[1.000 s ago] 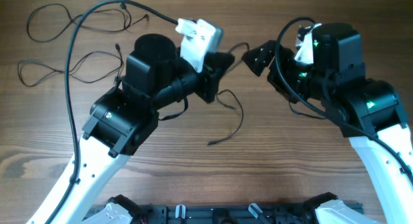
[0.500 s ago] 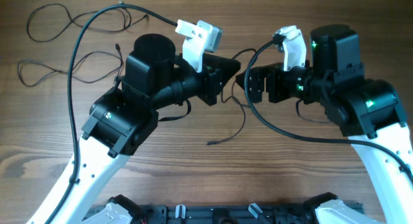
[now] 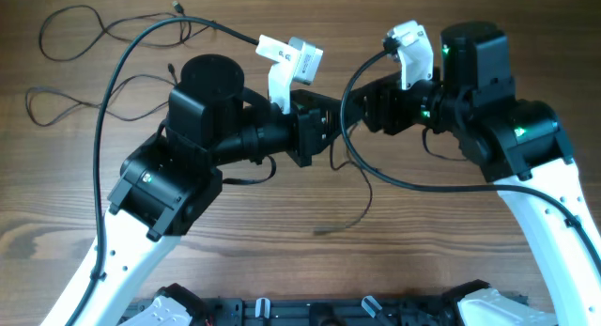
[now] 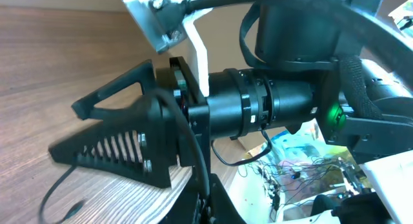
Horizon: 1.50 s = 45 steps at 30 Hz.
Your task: Untangle cables
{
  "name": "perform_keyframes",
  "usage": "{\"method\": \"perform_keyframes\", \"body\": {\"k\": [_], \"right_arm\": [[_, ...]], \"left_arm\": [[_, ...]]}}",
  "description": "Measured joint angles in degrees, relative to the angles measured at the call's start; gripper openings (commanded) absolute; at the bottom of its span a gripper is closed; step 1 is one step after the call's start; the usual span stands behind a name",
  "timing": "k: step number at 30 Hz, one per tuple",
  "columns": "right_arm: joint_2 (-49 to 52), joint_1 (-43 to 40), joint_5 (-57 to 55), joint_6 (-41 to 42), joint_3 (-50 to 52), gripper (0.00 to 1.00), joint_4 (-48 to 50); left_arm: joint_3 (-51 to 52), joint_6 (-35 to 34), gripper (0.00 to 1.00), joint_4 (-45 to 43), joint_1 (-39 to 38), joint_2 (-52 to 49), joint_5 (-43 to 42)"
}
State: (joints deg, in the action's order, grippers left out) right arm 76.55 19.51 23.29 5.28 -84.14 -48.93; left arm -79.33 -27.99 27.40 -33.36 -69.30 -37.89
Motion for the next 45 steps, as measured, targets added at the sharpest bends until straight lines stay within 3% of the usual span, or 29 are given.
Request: {"method": "perform_keyframes", "body": {"k": [1,7,13,16,26,29,36,40,45], "right_arm": [[0.0,0.0,0.02,0.28,0.0,0.04,0.44],[0.0,0.04,0.04,3.54,0.0,0.04,0.33],[0.0,0.04,0.04,10.43,0.0,0.04,-2.45],[0.0,0.04,0.26,12.87,0.0,0.04,-2.45],[0.0,0.04,0.22,17.29,0.0,0.04,-1.9],[0.0,0.04,0.07,18.08,0.0,0.04,-1.77],[0.0,0.04,-0.37,18.95,0.0,0.04,-1.75],[0.0,0.04,-0.98,19.39,0.0,0.04,-1.75],[0.0,0.04,-1.86,20.26,0.0,0.04,-1.79]], "left_arm": [[0.0,-0.22,0.04,0.02,-0.02,-0.02,-0.09],[0.0,-0.7,0.05,0.07,-0.02,-0.02,1.01],[0.0,-0.61,0.18,2.93,-0.02,-0.02,8.83],[0.0,-0.98,0.11,4.0,-0.02,-0.09,11.67],[-0.02,-1.05,0.09,6.14,-0.02,-1.36,14.08],[0.0,-1.03,0.04,6.34,-0.02,-1.36,14.05],[0.0,-1.05,0.09,6.6,-0.02,-1.36,14.03],[-0.02,-1.05,0.04,6.78,-0.02,-1.36,13.79],[-0.02,-1.05,0.04,6.8,-0.02,-1.36,12.94]]}}
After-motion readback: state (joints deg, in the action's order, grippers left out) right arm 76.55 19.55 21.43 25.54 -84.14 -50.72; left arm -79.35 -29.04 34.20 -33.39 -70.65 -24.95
